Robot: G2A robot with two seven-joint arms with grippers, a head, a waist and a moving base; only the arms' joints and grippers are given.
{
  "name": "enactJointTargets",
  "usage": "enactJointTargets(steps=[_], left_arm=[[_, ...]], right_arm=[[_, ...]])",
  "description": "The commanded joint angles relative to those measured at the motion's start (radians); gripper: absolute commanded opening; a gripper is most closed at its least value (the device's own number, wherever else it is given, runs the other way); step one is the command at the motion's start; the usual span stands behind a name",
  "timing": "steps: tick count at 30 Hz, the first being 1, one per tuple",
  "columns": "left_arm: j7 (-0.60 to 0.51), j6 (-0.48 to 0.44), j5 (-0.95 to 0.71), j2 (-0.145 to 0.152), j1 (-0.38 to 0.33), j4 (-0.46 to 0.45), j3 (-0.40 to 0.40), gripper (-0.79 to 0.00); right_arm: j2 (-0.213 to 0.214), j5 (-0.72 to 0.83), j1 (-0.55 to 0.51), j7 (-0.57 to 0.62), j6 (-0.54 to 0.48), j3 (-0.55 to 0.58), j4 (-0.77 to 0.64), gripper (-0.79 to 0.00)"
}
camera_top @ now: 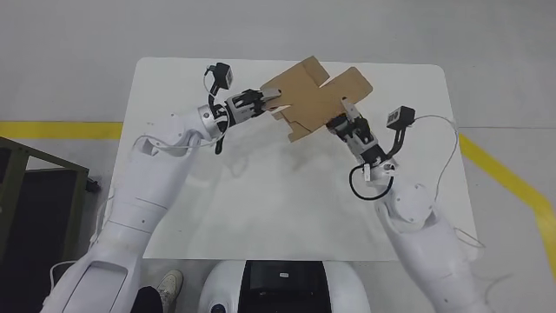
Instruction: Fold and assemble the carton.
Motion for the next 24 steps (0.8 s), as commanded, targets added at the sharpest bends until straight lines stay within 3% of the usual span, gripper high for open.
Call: enactJointTargets(steps=[1, 7, 16, 24], left_arm=[[-0.029, -0.010, 0.004, 0.006, 0.001, 0.001, -0.015, -0.785], [-0.159, -0.038, 0.015, 0.025, 0.020, -0.007, -0.054, -0.785], [-0.272, -0.062, 0.013, 0.048, 0.055, -0.025, -0.093, -0.785], [-0.342, -0.063, 0.014, 0.061, 0.084, -0.052, -0.098, -0.785]], right_arm=[[0.004, 0.047, 0.007, 0.105, -0.002, 0.017, 0.016, 0.000], [0.026, 0.136, 0.077, 0.478, -0.009, 0.081, 0.122, 0.000], [0.053, 0.184, 0.192, 0.912, -0.049, 0.125, 0.267, 0.000], [0.073, 0.122, 0.292, 1.114, -0.070, 0.126, 0.413, 0.000]])
